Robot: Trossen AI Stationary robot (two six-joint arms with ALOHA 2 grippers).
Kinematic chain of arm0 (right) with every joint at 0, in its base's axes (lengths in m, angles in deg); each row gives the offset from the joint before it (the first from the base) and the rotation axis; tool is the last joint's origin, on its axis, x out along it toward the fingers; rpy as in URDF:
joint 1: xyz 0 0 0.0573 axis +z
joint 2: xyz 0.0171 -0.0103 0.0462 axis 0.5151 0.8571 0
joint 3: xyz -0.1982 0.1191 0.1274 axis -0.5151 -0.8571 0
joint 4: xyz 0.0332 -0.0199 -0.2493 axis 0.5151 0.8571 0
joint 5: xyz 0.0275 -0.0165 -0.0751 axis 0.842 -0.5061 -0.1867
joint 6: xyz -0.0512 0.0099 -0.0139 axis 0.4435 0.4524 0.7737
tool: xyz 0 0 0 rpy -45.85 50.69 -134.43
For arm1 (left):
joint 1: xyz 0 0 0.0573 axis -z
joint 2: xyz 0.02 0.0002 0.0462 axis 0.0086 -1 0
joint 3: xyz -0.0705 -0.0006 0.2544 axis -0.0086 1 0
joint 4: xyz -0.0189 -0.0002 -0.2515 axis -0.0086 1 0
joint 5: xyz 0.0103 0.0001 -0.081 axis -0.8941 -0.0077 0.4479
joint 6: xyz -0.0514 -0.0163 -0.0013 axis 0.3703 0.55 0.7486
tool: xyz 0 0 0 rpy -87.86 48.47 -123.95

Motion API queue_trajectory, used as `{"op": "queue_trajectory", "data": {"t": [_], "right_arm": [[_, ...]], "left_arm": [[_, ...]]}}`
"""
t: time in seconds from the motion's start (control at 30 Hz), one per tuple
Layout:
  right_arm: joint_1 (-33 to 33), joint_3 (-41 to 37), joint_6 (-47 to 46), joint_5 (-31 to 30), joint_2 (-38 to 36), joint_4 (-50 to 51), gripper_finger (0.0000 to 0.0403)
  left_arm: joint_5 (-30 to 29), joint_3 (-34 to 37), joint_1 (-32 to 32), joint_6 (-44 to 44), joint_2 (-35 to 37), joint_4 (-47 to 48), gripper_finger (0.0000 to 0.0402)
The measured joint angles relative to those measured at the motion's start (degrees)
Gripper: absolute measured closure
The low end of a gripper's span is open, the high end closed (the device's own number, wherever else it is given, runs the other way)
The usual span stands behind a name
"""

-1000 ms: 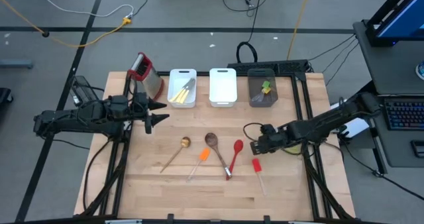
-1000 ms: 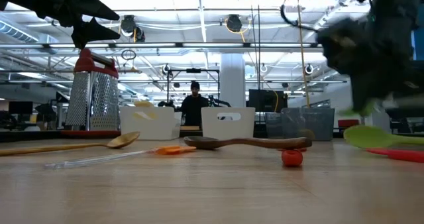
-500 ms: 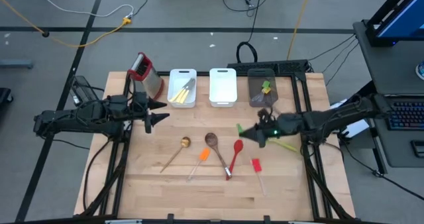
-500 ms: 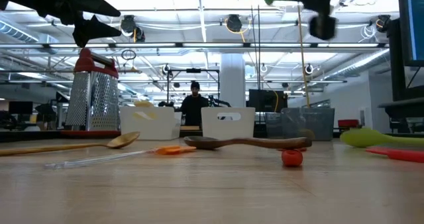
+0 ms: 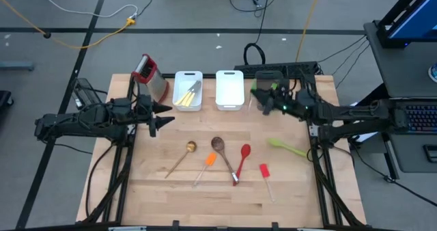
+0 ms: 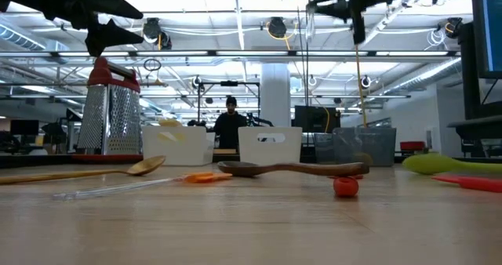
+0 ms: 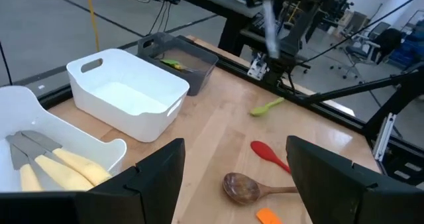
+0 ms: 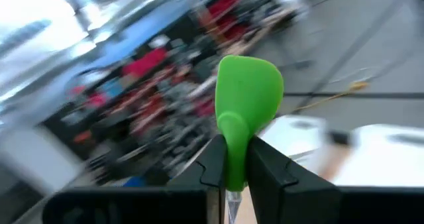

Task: Pick & Place Kitchen Items
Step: Put the green spatula into the black bin

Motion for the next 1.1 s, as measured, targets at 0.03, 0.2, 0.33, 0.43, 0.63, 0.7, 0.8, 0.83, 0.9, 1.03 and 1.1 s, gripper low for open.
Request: {"op": "queue_trajectory", "data": {"t": [0.03, 0.2, 0.33, 0.43, 0.63, 0.7, 0.8, 0.83, 0.9, 1.03, 1.1], "right_arm": [[-1.69, 0.00, -0.08, -0.86, -0.01, 0.93, 0.0374], [-10.64, 0.02, -0.86, -5.32, 0.00, 8.67, 0.0374], [-17.96, 0.04, -3.30, -8.04, 0.00, 15.98, 0.0373], [-23.03, 0.04, -4.93, -9.16, 0.53, 20.24, 0.0370], [-30.94, 0.04, -8.76, -3.37, 4.26, 23.05, 0.0374], [-32.74, 0.04, -11.05, -0.98, 6.38, 23.04, 0.0374], [-35.30, 0.04, -15.16, 2.76, 9.43, 23.22, 0.0372], [-36.12, 0.04, -16.93, 4.14, 10.36, 23.11, 0.0369], [-37.38, 0.04, -18.88, 6.13, 11.91, 23.12, 0.0367], [-38.04, 0.04, -20.53, 7.48, 13.77, 23.12, 0.0371], [-38.04, 0.05, -21.17, 7.46, 14.20, 22.63, 0.0372]], "left_arm": [[-0.02, 0.00, 0.00, 0.26, 0.00, 0.00, 0.0133], [-0.02, 0.00, 0.00, 1.70, 0.00, -0.01, 0.0133], [-0.01, 0.00, 0.00, 3.28, 0.00, 0.00, 0.0133], [-0.02, 0.00, 0.00, 3.54, -0.02, -0.02, 0.0133], [-0.01, 0.00, 0.00, 4.36, 0.00, -0.01, 0.0133], [-0.02, 0.00, 0.00, 4.46, 0.00, 0.00, 0.0133], [-0.02, 0.00, 0.00, 4.94, 0.00, -0.01, 0.0133], [-0.02, 0.00, 0.00, 4.93, 0.00, -0.02, 0.0133], [-0.02, 0.00, 0.00, 4.93, -0.02, -0.01, 0.0133], [-0.02, 0.00, 0.00, 4.92, 0.00, -0.02, 0.0133], [-0.02, 0.00, 0.00, 4.91, 0.00, -0.02, 0.0133]]}}
